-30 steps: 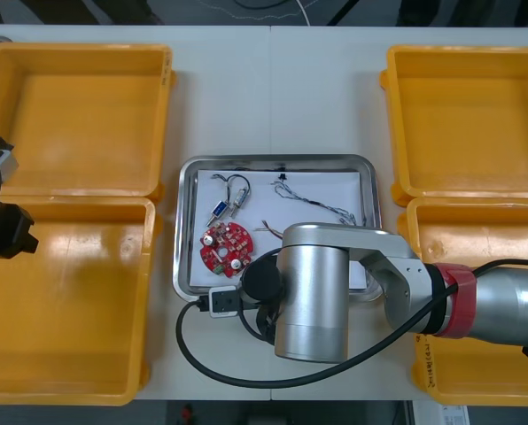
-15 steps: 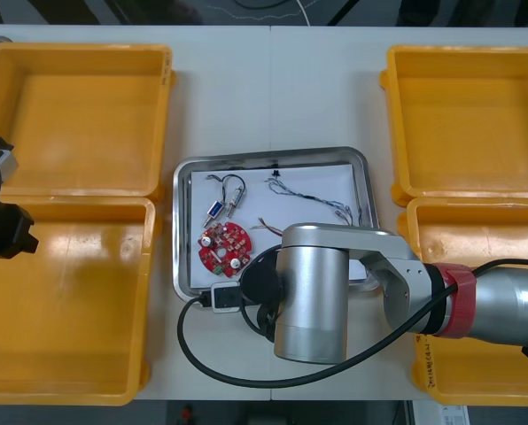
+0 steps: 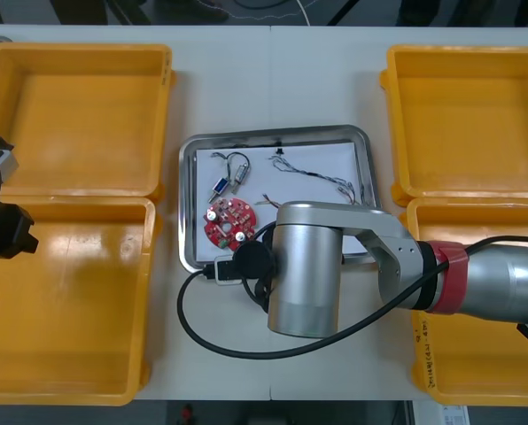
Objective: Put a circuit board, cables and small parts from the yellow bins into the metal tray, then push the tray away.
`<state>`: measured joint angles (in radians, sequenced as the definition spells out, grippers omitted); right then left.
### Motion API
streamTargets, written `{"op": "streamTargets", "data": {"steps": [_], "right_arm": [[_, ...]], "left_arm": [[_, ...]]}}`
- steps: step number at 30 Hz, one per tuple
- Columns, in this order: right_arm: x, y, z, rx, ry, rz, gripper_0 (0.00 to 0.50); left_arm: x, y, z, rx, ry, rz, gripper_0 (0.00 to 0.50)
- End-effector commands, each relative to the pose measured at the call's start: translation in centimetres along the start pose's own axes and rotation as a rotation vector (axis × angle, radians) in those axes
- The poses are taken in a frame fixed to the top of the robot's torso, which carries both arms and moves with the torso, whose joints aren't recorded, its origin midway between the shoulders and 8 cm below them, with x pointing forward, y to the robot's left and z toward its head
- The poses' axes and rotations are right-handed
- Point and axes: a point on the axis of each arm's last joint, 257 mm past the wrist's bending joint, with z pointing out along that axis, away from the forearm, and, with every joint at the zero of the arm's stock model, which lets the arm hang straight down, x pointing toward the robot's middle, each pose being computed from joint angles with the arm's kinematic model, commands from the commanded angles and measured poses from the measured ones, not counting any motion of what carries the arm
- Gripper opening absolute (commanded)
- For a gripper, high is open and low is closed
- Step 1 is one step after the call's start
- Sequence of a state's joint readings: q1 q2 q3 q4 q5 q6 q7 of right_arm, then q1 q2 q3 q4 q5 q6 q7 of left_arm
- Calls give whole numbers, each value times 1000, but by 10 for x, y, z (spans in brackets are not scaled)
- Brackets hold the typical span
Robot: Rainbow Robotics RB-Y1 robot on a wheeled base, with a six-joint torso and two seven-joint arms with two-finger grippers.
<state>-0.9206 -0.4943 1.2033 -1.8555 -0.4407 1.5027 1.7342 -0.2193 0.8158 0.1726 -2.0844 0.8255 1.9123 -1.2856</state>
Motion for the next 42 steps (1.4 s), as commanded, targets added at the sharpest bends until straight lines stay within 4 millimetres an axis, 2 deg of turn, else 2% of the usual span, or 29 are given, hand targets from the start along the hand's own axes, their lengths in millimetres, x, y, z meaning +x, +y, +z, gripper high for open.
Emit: {"op": "streamTargets", "data": {"steps": [1,11,25,29,35,42], "right_arm": [[-24,-24,-10,53,-18,7,0],[-28,-58,-12,98,6,43,0],[-20,-123,-17,186,39,105,0],[-25,-141,-22,213,48,107,0],[-32,-163,-18,242,30,121,0],[-34,-181,-12,265,0,136,0]], "left_arm": [[-3,17,-14,-40,-32,-76,500],[-3,17,-14,-40,-32,-76,500],[-3,17,-14,-40,-32,-76,500],[-3,17,-14,-40,-32,-76,500],[-3,17,-14,-40,-32,-76,500],[-3,17,-14,-40,-32,-76,500]]}}
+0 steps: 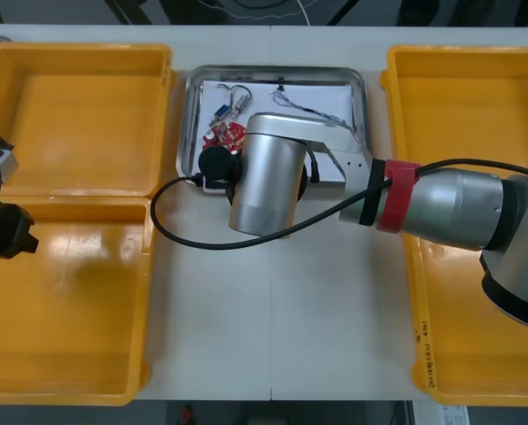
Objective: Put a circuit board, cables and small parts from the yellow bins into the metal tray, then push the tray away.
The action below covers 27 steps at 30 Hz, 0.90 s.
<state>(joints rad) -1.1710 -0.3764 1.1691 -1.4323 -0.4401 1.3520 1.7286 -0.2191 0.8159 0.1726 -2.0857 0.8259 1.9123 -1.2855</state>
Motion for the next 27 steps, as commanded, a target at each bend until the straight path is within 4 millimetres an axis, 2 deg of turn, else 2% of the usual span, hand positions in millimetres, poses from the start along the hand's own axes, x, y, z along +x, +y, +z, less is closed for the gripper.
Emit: {"op": "streamTargets", "data": {"steps": [1,16,27], "right_arm": [[-29,-40,-18,65,-63,38,0],[-32,-91,-13,144,-85,69,0],[-34,-115,0,192,-140,65,0]], "left_arm": [[-3,17,-14,-41,-31,-77,500],[-3,17,-14,-41,-31,-77,500],[-3,17,-14,-41,-31,-77,500]]}}
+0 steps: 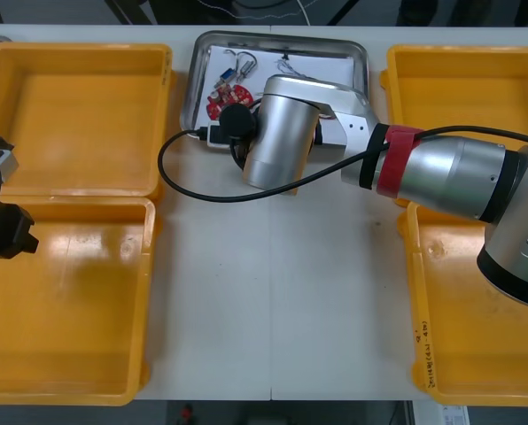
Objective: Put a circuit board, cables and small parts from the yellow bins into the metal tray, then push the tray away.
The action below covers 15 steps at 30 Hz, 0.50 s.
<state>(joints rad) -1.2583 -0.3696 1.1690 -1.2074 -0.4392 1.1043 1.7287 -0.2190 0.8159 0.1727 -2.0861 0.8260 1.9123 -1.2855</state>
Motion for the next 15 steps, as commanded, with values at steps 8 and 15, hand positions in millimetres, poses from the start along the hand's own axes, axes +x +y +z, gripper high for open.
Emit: {"op": "streamTargets", "data": {"steps": [8,15], "right_arm": [[-32,-51,-4,94,-106,-22,0],[-33,-59,-1,110,-121,-46,0]], "left_arm": [[-3,17,-14,-41,-31,-77,500],[-3,17,-14,-41,-31,-77,500]]}}
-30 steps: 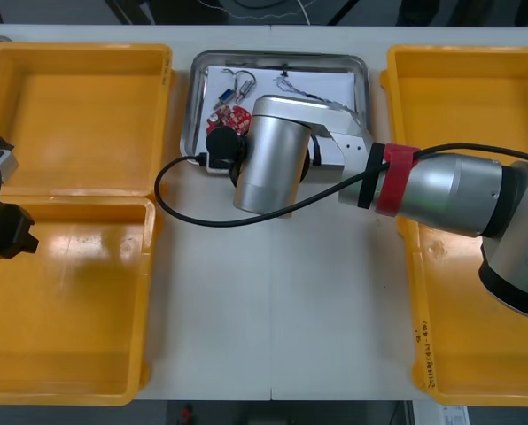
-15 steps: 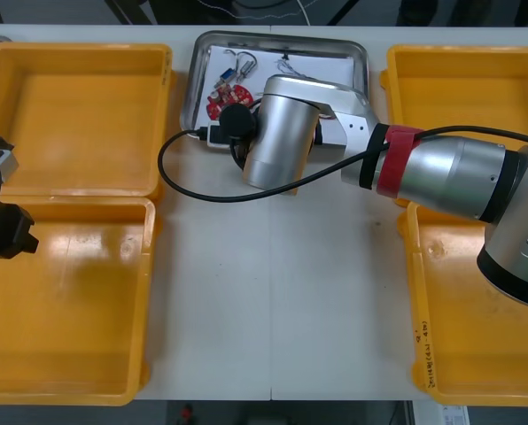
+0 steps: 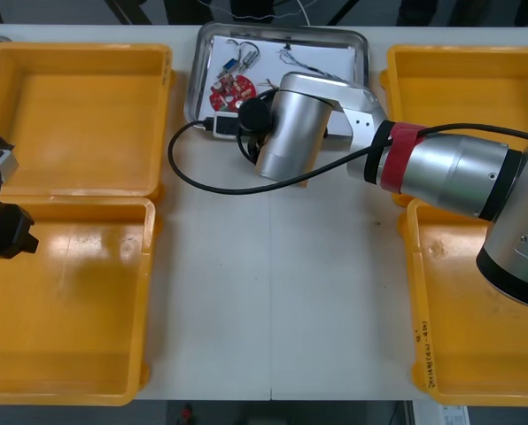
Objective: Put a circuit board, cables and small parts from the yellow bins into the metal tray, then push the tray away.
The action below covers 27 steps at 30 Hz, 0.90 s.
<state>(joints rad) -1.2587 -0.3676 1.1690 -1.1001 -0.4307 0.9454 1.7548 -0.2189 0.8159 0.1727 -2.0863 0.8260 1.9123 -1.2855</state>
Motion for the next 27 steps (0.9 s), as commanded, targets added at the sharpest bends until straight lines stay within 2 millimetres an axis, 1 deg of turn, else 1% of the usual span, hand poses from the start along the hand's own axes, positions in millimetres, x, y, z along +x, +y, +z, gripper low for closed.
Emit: {"op": "streamTargets", "data": {"steps": [1,12,13,14,15,16,17,18,24,27], "right_arm": [[-36,-40,-16,67,-65,-57,0],[-38,-44,-16,79,-74,-77,0],[-39,-45,-17,79,-75,-78,24],[-37,-45,-16,79,-72,-79,89],[-39,-45,-17,80,-75,-81,231],[-38,-44,-16,78,-73,-80,296],[-38,-45,-17,80,-73,-80,296],[-37,-46,-17,79,-71,-77,500],[-37,-44,-24,35,-58,-23,500],[-38,-31,-33,-36,-54,50,500]], "left_arm": [[-3,17,-14,-41,-31,-77,500],[-3,17,-14,-41,-31,-77,500],[-3,17,-14,-41,-31,-77,500],[-3,17,-14,-41,-31,-77,500],[-3,17,-14,-41,-31,-77,500],[-3,17,-14,-41,-31,-77,500],[-3,17,-14,-41,-31,-77,500],[-3,17,-14,-41,-31,-77,500],[-3,17,-14,-41,-31,-77,500],[-3,17,-14,-41,-31,-77,500]]}}
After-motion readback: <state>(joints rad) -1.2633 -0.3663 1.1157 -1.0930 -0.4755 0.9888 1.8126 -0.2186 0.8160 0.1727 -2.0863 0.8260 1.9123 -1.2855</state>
